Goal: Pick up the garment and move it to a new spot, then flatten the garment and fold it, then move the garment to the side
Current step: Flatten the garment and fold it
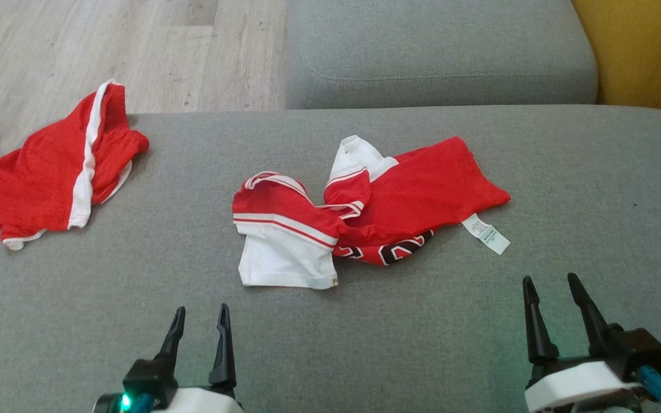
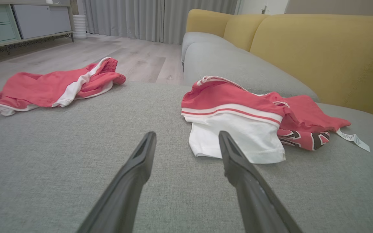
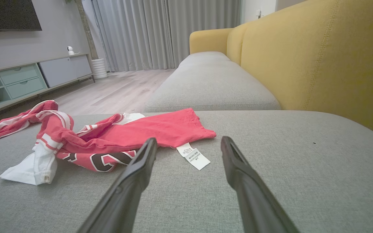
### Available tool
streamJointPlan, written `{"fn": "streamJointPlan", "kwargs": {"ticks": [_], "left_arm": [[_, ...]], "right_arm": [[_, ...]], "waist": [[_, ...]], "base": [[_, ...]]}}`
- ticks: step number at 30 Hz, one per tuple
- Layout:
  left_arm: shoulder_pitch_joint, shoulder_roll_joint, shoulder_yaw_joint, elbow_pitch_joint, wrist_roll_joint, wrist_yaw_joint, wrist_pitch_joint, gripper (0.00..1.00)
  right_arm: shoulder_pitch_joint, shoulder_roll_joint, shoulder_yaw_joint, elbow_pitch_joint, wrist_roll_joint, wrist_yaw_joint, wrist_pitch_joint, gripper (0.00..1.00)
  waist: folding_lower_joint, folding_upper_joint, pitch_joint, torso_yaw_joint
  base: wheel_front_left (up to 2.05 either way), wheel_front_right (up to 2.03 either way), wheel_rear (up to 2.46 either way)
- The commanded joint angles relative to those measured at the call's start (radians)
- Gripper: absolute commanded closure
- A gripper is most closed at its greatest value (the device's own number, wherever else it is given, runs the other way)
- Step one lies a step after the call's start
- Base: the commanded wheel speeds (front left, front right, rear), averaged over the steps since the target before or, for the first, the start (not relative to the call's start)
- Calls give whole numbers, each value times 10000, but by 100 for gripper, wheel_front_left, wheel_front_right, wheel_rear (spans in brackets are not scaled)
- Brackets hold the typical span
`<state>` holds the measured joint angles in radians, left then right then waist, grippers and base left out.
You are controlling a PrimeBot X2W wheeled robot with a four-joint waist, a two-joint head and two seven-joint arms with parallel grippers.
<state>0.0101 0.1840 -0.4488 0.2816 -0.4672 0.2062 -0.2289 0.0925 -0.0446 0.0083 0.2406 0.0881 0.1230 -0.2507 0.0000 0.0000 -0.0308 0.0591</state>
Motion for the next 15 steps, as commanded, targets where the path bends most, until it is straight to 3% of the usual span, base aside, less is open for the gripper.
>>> {"fn": "streamJointPlan", "kwargs": {"ticks": [1,9,15], "left_arm": [[-227,164,330,-376,-43,72,-10,0],[-474,368,157,-458,147,108,254,0],[-1580,361,-285,254,234,-246,1374,0]], "right_arm": [[-286,-56,265,-275,65,77,-111,0],[-280,-56,329,-259,61,77,-111,0],[-559,-56,428,-314,-82,77,-111,0]], "waist": [[0,0,-9,12],[0,0,87,56],[0,0,500,-38]], "base": [[0,0,0],[0,0,0],[0,0,0]]}}
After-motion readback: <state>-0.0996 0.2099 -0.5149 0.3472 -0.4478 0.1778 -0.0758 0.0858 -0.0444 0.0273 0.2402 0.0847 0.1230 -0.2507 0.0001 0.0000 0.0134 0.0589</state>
